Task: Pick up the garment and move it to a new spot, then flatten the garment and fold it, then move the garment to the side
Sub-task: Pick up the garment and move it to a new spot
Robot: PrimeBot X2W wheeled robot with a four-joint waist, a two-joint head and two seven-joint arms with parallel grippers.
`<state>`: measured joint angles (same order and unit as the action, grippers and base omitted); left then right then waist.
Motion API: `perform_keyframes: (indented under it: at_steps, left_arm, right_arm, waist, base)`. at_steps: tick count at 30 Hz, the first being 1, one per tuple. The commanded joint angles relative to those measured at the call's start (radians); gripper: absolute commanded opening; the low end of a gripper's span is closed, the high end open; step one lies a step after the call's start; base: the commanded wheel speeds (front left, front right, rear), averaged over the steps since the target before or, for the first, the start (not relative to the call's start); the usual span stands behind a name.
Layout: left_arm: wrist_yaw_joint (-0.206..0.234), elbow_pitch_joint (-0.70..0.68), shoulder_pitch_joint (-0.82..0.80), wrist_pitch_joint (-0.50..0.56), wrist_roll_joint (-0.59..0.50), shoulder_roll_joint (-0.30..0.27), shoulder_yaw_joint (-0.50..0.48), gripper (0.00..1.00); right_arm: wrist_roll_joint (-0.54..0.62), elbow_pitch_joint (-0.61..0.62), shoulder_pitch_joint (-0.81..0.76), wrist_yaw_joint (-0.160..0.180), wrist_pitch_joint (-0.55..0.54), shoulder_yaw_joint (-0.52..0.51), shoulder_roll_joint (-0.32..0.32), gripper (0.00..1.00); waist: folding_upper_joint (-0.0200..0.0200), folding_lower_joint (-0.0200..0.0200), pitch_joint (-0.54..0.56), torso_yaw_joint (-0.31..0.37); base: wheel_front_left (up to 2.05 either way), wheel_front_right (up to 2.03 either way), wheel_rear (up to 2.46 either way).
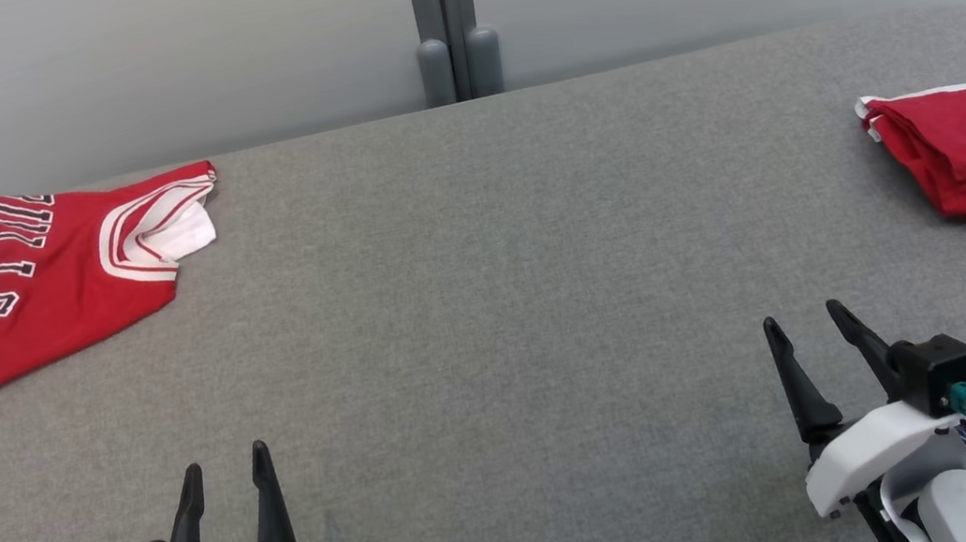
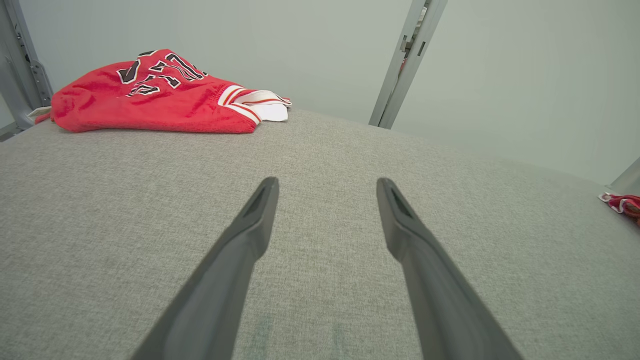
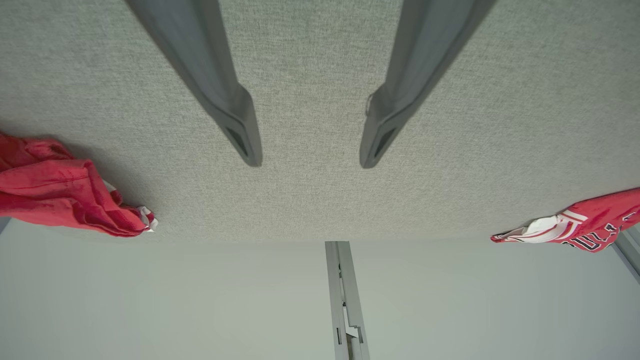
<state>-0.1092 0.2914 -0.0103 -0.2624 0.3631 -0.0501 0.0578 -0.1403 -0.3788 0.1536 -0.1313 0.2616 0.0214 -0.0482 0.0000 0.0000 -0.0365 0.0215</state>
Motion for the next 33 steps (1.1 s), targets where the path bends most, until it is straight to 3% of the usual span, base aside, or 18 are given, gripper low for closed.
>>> perform_keyframes:
  at_steps: [1, 9, 25, 33]
  left_arm:
    - [0.003, -0.005, 0.014, -0.003, 0.003, -0.001, 0.0, 1.0]
    - [0.004, 0.005, 0.015, -0.003, 0.005, -0.001, 0.017, 1.0]
    - [0.005, 0.002, -0.012, -0.003, 0.0, -0.002, 0.024, 1.0]
    - [0.004, -0.005, -0.014, -0.003, 0.007, -0.001, 0.023, 1.0]
  right_arm:
    - [-0.004, -0.001, -0.014, 0.001, 0.003, 0.0, -0.003, 1.0]
    - [-0.007, -0.005, -0.026, 0.001, 0.003, 0.002, -0.003, 1.0]
    - [-0.014, 0.01, -0.009, 0.001, 0.003, 0.03, -0.003, 1.0]
    - [-0.011, 0.002, 0.002, 0.001, 0.003, 0.039, -0.003, 1.0]
  waist:
    - [0.0, 0.0, 0.002, -0.003]
    - [0.0, 0.0, 0.015, -0.04]
    - [0.0, 0.0, -0.005, -0.295]
    - [0.0, 0.0, -0.014, -0.357]
  base:
    - [0.0, 0.0, 0.0]
    - [0.0, 0.0, 0.0]
    - [0.0, 0.0, 0.0]
    - [0.0, 0.0, 0.0]
